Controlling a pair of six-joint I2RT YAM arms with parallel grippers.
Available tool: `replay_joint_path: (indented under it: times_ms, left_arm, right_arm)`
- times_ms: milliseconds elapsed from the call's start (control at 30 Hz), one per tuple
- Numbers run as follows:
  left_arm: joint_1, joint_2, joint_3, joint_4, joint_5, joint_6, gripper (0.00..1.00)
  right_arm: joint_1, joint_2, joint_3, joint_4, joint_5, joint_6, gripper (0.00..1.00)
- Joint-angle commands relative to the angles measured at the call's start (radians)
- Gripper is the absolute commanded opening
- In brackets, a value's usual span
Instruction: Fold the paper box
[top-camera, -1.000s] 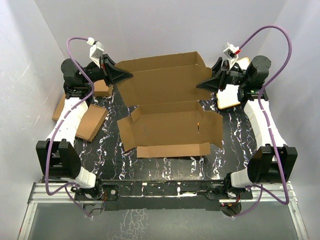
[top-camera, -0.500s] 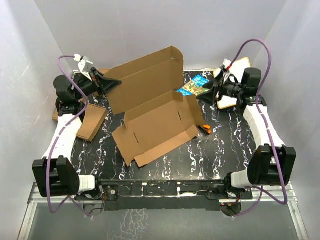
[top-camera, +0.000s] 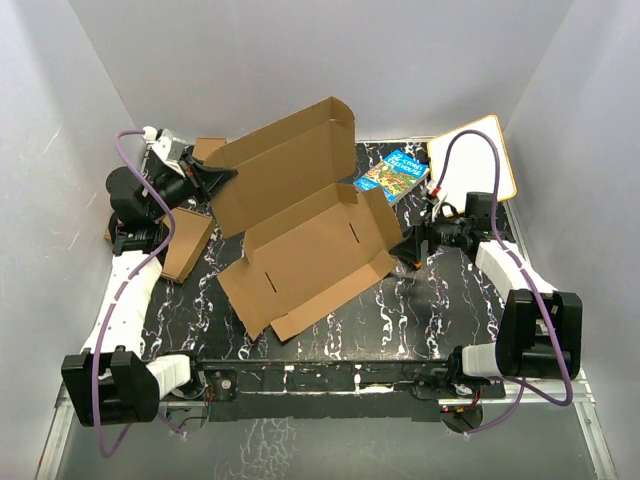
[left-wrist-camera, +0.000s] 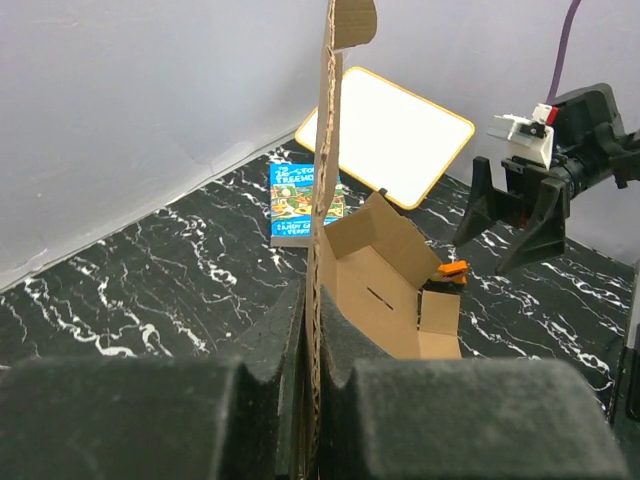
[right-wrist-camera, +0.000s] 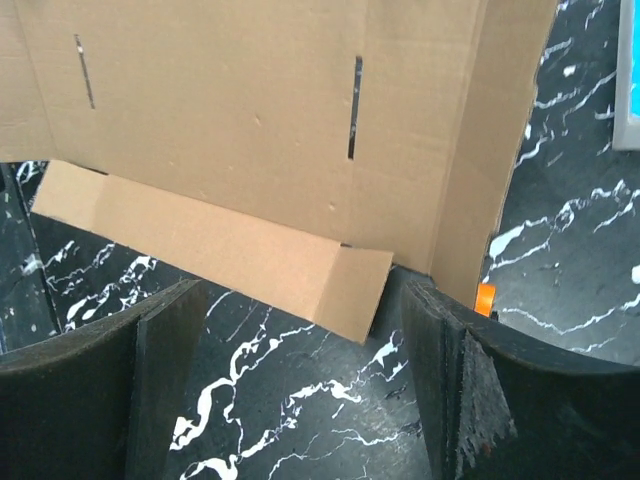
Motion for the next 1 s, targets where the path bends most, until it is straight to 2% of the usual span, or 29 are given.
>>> replay_joint_path:
  times_ms: [0,67,200,300,333,467,600,733,867,967]
  left_arm:
    - [0.000,-0.083,-0.036,-0.059,-0.090,0.060,0.00]
    - [-0.001,-0.108,-0.061,-0.061,-0.117,0.057,0.00]
    - [-0.001,-0.152,-0.106,-0.064,-0.161,0.056,0.00]
    - [-0.001,-0.169,-0.120,-0.090,-0.172,0.068,0.00]
    - [0.000,-0.172,-0.122,-0.106,-0.179,0.076,0.00]
    - [0.001,-0.186,-0.128,-0.149,-0.231,0.080,0.00]
    - [0.006,-0.181,-0.099,-0.163,-0.269,0.010,0.00]
    - [0.010,-0.161,-0.030,-0.159,-0.299,-0.080,0.00]
    - [0.014,-0.145,0.029,-0.097,-0.339,-0.202,0.00]
    - [0.016,-0.130,0.077,-0.058,-0.364,-0.282,0.00]
  right_arm:
    - [0.022,0.017,-0.021,0.037,0.092,-0.030,0.82]
    - [0.039,0.044,-0.027,0.049,0.130,-0.011,0.78]
    - [0.082,0.090,-0.020,0.069,0.235,0.025,0.63]
    - [0.089,0.113,-0.018,0.070,0.254,0.043,0.52]
    - [0.089,0.117,-0.020,0.071,0.255,0.048,0.51]
    - [0.087,0.118,-0.008,0.059,0.207,0.051,0.52]
    - [0.074,0.094,0.017,0.040,0.091,0.045,0.54]
    - [0.008,0.063,0.026,0.034,-0.009,0.057,0.56]
    - [-0.051,0.028,0.022,0.075,-0.094,0.130,0.57]
    - [-0.075,-0.001,0.015,0.184,-0.051,0.253,0.59]
